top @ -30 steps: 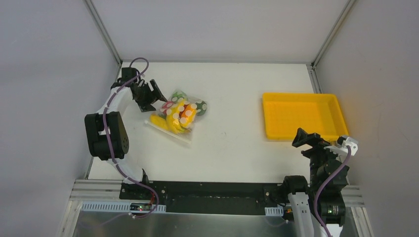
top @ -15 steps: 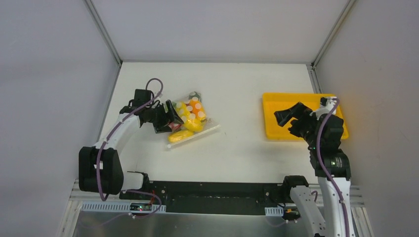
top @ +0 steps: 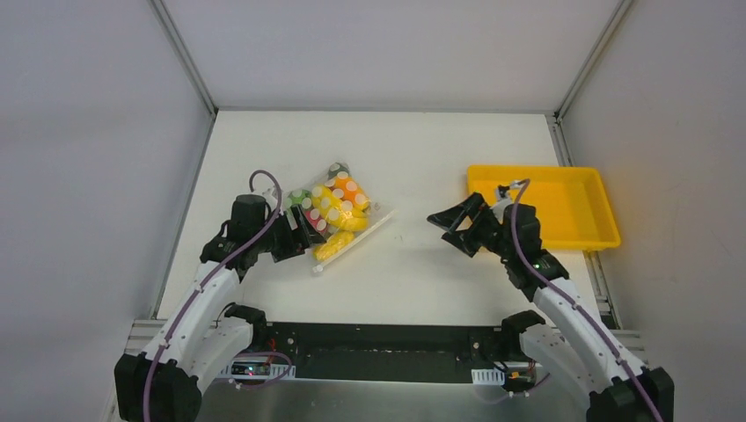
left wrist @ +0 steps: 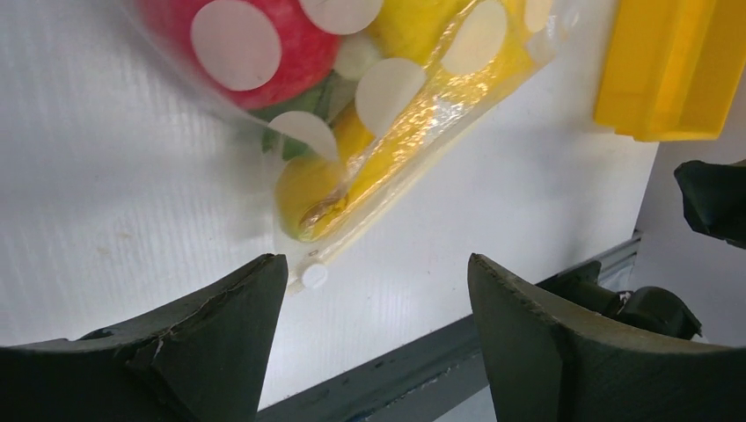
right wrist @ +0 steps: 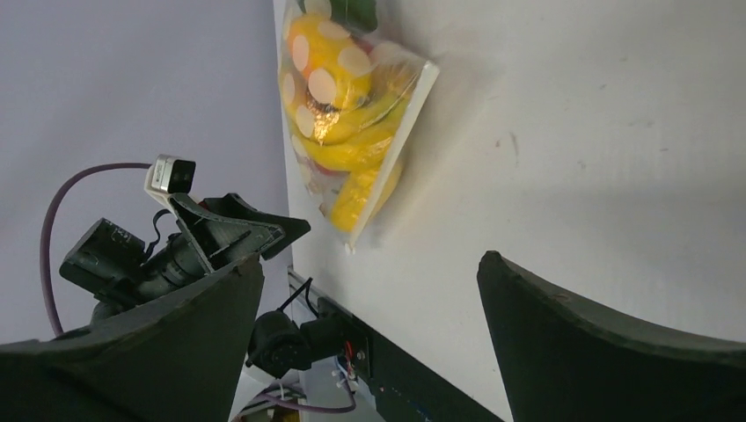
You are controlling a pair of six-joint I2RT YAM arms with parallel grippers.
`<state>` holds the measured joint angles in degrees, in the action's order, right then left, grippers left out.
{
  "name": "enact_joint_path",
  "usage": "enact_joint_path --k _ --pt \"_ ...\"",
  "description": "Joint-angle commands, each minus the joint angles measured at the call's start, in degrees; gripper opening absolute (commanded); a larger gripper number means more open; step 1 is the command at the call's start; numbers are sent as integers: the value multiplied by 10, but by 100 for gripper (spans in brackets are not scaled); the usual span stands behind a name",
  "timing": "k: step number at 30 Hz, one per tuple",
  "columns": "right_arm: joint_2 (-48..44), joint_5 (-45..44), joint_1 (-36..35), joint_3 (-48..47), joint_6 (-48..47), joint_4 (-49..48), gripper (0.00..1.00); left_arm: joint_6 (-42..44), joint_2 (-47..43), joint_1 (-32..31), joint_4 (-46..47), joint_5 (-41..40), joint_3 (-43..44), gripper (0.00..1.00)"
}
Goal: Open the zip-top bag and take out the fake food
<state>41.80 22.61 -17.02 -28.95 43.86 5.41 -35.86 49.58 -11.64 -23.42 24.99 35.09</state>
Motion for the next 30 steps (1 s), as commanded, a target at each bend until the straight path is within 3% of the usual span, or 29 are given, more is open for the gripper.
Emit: enact_joint_path --k 1,8,10,15,22,30 --pt "91 -56 -105 27 79 -226 95 -30 -40 -1 -9 -52 -46 78" --pt "314 -137 -187 0 130 -417 84 -33 -71 -1 -32 -9 -62 78" --pt "378 -155 -194 -14 156 -468 76 -24 -89 -1 -51 -14 -64 78" --pt "520 -174 -205 -54 183 -562 68 -17 -127 -1 -80 -12 -74 78" --pt "645 -198 -210 -73 231 -696 59 -29 -151 -1 -79 6 -98 78" --pt "629 -239 -214 -41 225 -722 1 -59 -139 -1 -35 32 -118 78"
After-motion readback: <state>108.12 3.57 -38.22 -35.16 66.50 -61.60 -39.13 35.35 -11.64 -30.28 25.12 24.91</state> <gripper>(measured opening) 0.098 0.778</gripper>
